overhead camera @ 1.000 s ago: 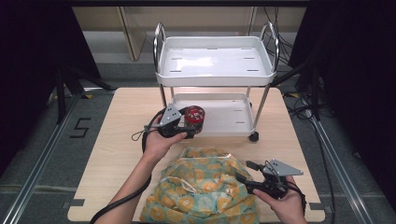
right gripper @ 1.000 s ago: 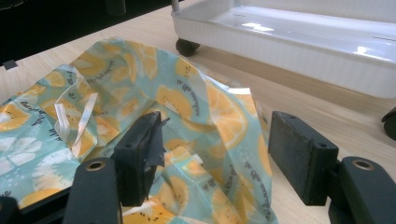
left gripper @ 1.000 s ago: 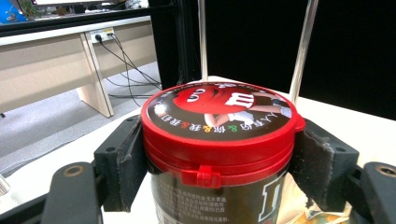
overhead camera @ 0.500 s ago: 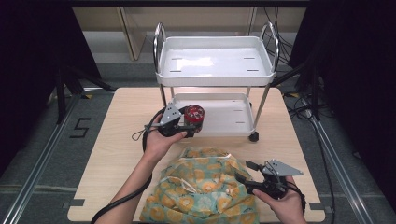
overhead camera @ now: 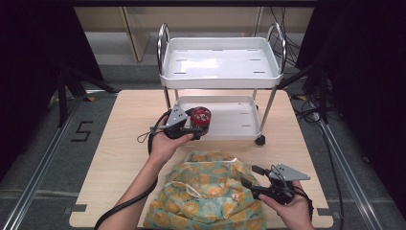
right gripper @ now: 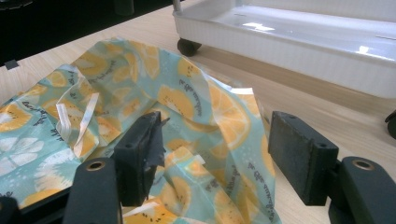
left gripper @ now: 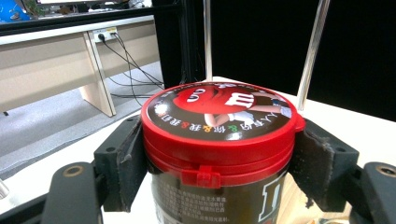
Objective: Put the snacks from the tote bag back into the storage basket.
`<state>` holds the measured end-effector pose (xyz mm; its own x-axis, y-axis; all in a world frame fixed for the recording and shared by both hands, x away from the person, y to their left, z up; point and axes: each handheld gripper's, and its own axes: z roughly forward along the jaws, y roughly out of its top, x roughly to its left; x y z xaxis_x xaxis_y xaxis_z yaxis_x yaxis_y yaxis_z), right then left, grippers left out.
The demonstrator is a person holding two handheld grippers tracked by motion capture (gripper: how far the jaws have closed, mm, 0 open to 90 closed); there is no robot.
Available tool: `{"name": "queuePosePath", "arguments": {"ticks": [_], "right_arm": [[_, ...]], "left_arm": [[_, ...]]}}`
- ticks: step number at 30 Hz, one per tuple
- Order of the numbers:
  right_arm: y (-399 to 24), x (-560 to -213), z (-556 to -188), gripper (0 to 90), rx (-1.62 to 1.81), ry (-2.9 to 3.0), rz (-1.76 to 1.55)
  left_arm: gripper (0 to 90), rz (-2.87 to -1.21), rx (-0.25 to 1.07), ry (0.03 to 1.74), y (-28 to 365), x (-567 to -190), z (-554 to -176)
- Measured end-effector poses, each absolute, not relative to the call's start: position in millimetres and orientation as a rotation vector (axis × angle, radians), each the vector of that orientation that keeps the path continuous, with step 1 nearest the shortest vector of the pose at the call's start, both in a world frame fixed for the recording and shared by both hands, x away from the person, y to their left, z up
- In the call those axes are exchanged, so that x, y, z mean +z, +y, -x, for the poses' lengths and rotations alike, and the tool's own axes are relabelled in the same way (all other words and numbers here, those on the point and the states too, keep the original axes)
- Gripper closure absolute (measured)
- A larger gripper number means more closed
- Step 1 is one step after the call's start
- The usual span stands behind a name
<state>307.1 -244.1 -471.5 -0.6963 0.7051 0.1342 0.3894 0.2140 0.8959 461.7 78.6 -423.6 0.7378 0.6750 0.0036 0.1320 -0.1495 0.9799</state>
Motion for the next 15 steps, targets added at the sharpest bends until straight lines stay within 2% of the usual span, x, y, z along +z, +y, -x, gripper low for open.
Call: {"name": "queuePosePath", "arguments": {"ticks": [15], "right_arm": [[-243.1, -470.8, -304.9, 36.2, 1.472, 2.2, -1.059]], "left_arm": [[25.5, -1.687, 0.545, 0.651, 76.7, -421.5, -466.1]]}}
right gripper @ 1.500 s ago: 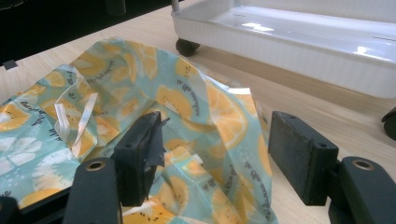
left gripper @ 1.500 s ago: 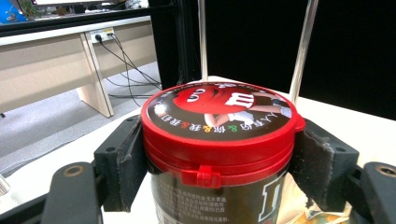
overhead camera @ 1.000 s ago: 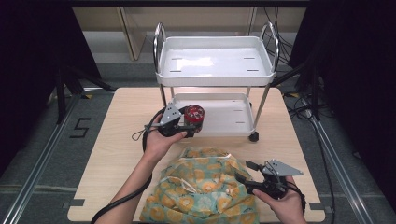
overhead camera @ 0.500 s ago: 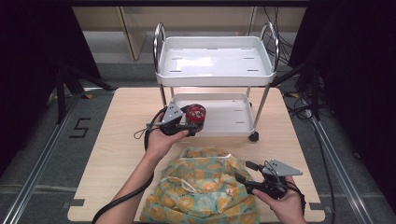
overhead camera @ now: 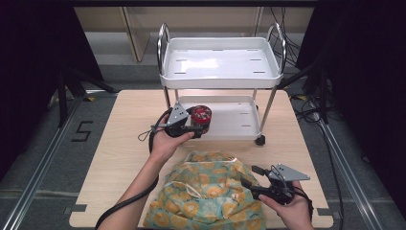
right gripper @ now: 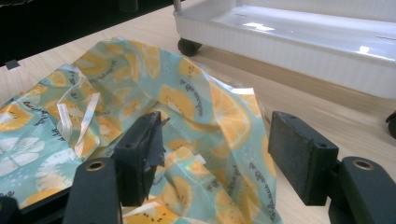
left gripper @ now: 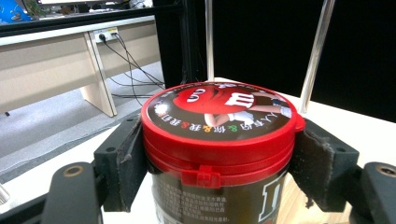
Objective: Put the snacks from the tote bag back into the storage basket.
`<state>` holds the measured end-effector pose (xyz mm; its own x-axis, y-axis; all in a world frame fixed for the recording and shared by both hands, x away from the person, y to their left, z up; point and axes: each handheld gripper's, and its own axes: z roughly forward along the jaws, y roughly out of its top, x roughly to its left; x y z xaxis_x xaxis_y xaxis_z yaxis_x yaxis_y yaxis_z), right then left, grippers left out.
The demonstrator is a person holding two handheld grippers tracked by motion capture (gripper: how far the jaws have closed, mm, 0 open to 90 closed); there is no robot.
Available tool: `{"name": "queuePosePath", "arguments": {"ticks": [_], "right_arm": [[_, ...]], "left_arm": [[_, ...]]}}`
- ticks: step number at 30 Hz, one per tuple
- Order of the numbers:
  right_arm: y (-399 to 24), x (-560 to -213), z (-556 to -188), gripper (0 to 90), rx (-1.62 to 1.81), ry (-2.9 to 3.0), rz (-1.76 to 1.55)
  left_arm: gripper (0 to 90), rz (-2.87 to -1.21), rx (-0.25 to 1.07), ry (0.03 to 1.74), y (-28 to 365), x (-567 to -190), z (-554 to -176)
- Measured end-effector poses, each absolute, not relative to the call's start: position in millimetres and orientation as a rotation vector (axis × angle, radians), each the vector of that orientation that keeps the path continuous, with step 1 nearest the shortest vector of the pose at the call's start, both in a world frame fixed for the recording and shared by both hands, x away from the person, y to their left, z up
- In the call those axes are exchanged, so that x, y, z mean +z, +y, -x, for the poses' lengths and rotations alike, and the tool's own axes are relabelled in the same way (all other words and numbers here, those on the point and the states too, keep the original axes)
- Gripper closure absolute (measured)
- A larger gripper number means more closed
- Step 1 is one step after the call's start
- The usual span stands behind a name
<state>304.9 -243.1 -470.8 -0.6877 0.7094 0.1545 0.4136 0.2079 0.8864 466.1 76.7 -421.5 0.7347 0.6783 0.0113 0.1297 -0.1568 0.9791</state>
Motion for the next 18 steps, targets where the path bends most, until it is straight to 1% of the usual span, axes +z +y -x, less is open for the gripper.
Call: {"name": "queuePosePath", "arguments": {"ticks": [18], "right_arm": [[-243.0, -471.2, -305.2, 36.2, 1.477, 2.204, -1.046]], "left_arm": [[25.6, -1.688, 0.549, 0.66, 73.4, -423.2, -472.3]]}}
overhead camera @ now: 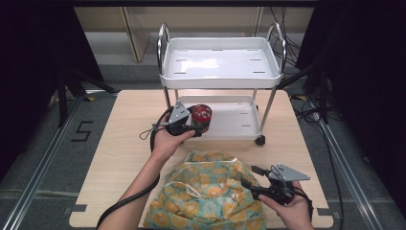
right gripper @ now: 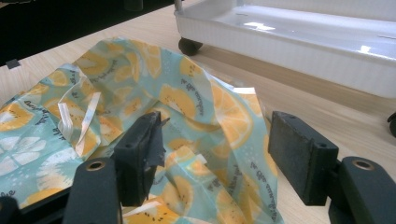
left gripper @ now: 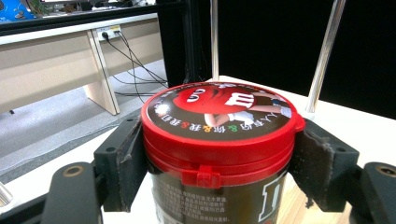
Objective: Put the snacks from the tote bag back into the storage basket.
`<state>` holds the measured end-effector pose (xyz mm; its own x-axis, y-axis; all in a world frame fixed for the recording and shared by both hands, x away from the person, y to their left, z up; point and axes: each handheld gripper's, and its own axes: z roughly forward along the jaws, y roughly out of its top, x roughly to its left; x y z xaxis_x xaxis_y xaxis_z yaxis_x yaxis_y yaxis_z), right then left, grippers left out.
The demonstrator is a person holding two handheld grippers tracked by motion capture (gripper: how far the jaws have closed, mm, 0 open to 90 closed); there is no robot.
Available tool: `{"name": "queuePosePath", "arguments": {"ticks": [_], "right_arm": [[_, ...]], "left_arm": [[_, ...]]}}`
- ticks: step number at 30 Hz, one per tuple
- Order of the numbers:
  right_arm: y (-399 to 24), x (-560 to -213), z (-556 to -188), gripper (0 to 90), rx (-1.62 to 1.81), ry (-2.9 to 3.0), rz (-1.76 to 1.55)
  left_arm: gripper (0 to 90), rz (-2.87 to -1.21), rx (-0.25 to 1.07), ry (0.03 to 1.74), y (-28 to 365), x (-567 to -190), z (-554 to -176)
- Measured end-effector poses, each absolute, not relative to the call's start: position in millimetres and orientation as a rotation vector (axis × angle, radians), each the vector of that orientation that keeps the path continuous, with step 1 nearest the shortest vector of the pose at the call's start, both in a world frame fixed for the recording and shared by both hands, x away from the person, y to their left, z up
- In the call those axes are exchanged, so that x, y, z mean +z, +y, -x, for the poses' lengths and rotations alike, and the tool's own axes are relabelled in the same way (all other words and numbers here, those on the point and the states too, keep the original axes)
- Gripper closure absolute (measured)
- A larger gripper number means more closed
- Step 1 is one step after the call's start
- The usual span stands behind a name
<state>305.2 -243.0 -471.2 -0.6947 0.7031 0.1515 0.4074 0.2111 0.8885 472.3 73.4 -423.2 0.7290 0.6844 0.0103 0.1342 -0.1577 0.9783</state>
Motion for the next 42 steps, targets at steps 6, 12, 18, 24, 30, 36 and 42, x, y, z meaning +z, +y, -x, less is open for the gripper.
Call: {"name": "queuePosePath", "arguments": {"ticks": [6, 12, 18, 24, 30, 36, 42], "right_arm": [[-243.4, -471.8, -306.5, 36.2, 1.478, 2.204, -1.028], [-243.0, -472.1, -306.1, 36.2, 1.477, 2.21, -1.029], [-243.1, -471.9, -305.9, 36.2, 1.467, 2.214, -1.032], [-243.9, -472.2, -306.7, 36.2, 1.464, 2.212, -1.025], [-244.2, -472.6, -308.7, 36.2, 1.479, 2.216, -0.981], [-244.5, -472.9, -309.4, 36.2, 1.468, 2.216, -0.97], [-244.6, -473.0, -309.9, 36.2, 1.465, 2.2, -0.955]], "left_arm": [[25.5, -1.703, 0.556, 0.658, 73.1, -423.3, -473.9], [25.6, -1.713, 0.571, 0.66, 72.8, -421.7, -474.2], [25.5, -1.699, 0.585, 0.677, 69.5, -423.0, -473.8], [25.5, -1.695, 0.596, 0.696, 67.9, -425.3, -473.9], [25.6, -1.688, 0.599, 0.708, 67.6, -427.0, -473.6], [25.5, -1.698, 0.601, 0.706, 68.1, -427.6, -474.8], [25.5, -1.699, 0.6, 0.701, 66.8, -427.8, -476.1]]}}
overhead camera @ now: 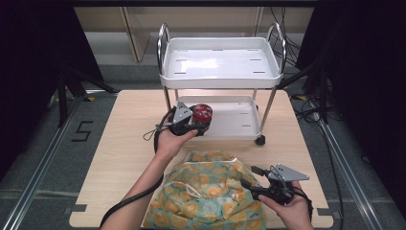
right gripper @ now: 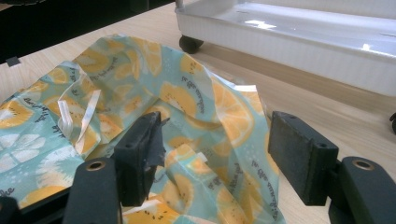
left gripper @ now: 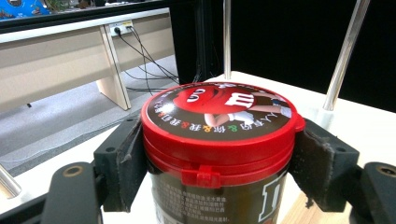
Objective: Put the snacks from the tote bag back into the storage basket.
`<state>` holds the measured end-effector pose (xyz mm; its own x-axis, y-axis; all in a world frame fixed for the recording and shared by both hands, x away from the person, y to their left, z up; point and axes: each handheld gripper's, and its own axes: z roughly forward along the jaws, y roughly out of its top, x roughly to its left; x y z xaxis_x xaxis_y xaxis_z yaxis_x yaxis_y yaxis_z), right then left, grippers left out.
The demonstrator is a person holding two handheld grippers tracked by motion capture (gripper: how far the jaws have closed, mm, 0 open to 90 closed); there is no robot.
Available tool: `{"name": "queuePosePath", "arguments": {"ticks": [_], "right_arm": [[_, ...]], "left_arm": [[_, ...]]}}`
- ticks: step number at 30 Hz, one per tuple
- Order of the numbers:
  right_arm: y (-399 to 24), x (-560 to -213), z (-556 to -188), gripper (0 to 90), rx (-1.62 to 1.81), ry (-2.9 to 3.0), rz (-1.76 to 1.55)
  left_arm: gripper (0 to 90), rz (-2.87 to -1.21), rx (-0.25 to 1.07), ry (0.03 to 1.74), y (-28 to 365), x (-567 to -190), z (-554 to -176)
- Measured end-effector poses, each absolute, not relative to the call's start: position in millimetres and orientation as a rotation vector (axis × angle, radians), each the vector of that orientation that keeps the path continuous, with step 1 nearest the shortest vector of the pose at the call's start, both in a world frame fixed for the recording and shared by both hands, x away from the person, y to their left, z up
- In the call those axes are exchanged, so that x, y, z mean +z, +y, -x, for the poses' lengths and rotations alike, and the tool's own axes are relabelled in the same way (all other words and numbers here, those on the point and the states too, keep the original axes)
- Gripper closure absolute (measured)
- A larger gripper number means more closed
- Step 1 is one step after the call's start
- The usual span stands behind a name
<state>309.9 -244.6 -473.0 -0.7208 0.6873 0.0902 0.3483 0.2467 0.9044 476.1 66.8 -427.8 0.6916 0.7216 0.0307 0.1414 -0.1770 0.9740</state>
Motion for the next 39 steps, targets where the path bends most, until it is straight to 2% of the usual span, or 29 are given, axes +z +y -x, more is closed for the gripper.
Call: {"name": "queuePosePath", "arguments": {"ticks": [39], "right_arm": [[-244.7, -472.3, -307.6, 36.2, 1.471, 2.212, -0.998]], "left_arm": [[25.5, -1.704, 0.59, 0.708, 58.5, -438.9, -486.8]]}}
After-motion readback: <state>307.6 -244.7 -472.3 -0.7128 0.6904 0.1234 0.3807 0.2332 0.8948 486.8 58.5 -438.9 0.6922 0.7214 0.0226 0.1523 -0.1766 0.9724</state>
